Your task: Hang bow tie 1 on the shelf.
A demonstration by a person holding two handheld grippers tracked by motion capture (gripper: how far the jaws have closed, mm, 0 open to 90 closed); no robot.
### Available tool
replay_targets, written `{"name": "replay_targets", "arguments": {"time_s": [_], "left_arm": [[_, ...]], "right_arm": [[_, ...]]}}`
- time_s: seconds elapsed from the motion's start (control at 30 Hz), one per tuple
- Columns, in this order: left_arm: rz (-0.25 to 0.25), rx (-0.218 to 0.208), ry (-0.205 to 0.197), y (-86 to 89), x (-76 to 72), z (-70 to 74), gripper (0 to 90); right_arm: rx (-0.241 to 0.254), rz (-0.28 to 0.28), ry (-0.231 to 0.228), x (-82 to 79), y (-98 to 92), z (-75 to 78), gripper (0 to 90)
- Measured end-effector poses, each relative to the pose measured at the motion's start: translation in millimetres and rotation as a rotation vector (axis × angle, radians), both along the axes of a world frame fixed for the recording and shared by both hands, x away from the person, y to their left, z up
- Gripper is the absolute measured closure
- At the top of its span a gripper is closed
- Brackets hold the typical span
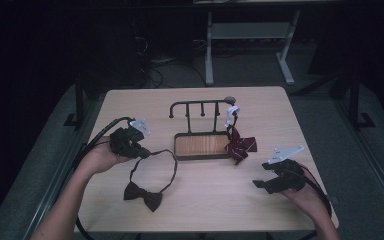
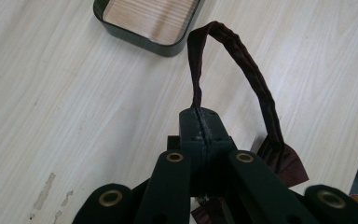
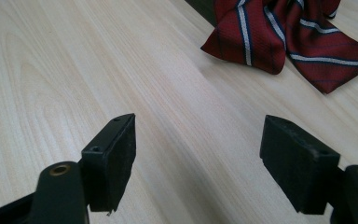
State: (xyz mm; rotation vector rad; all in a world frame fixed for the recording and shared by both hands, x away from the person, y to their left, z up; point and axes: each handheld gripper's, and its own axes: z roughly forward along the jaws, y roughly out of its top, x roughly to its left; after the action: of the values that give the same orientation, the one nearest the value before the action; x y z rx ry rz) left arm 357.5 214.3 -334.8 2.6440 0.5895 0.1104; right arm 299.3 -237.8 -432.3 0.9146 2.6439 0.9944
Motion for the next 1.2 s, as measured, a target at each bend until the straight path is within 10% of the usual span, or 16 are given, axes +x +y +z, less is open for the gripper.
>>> {"name": "replay_targets", "arguments": {"time_s": [1.2], "left_arm": [[-0.039, 0.006, -0.047, -9.4, 0.8, 41.1, 90.0]], "right_arm": [[0.001, -0.009, 0.006, 0.2, -1.2, 0.8, 24.3]]}}
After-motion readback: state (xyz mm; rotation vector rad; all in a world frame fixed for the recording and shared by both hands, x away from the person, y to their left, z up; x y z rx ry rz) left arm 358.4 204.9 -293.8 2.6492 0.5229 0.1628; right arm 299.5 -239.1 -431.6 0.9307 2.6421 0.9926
